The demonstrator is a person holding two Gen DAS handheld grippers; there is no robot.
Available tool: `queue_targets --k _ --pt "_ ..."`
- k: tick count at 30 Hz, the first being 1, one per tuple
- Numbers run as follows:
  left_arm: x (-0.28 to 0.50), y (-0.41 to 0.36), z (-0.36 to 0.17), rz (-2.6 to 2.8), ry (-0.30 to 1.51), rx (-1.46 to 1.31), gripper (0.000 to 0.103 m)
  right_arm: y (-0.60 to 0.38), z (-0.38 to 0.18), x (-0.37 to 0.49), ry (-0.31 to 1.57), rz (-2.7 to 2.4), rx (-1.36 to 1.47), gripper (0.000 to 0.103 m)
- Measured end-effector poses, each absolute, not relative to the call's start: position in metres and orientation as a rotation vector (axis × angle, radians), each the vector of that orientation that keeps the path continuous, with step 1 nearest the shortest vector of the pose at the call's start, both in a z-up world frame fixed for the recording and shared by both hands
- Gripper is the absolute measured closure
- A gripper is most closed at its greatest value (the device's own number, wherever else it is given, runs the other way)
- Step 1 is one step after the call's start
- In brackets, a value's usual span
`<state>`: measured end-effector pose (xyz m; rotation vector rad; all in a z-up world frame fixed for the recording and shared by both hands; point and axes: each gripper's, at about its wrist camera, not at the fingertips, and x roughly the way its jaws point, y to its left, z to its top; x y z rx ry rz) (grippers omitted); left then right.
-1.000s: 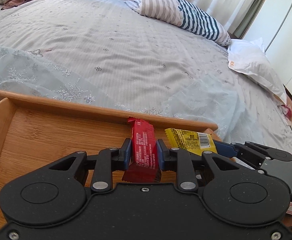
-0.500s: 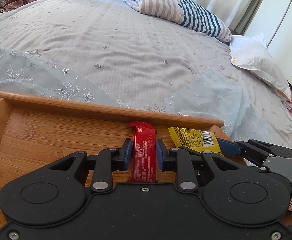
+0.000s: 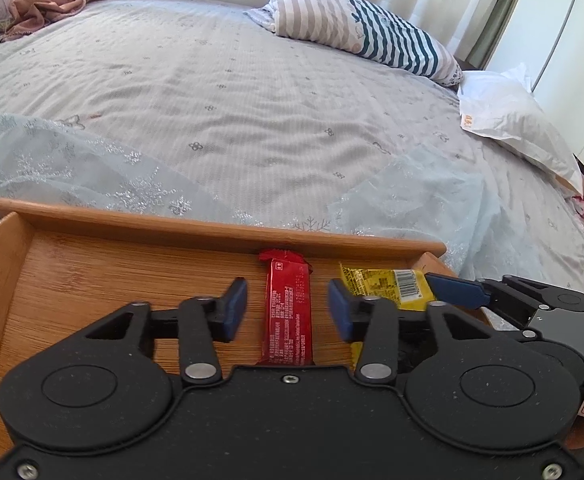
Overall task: Organize snacks
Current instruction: 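Carry both snacks onto the wooden tray and open both tools to release them, then move both open tools back over the snack pile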
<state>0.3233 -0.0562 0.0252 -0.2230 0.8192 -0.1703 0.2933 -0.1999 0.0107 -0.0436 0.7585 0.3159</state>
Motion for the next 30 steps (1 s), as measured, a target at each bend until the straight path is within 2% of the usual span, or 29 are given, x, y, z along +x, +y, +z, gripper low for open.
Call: queue_targets --k 1,3,6,9,15,30 --pt "0.321 -0.056 0.028 -0.170 0.810 -0.213 0.052 -0.200 0.013 0.292 0.754 0.318 -0.040 0.018" --pt "0.314 -0.054 0.035 -0.168 0.789 -0.197 0.036 -0.200 0.019 0.287 0.742 0.328 -0.038 0.016" --pt "0.302 -0.051 0.046 -0.176 0.769 -0.177 0.025 -0.201 0.027 0.278 0.720 0.333 -0.046 0.014" --pt "0.286 -0.045 0.057 -0.181 0.752 -0.162 0.020 -0.202 0.037 0.266 0.695 0.339 -0.058 0.012" --pt "0.241 -0.035 0.075 -0.204 0.701 -0.137 0.013 -0.203 0.053 0.229 0.630 0.351 -0.100 0.009" --pt "0.134 -0.011 0.092 -0.235 0.622 -0.126 0.011 -0.212 0.057 0.135 0.529 0.398 -0.089 0.001"
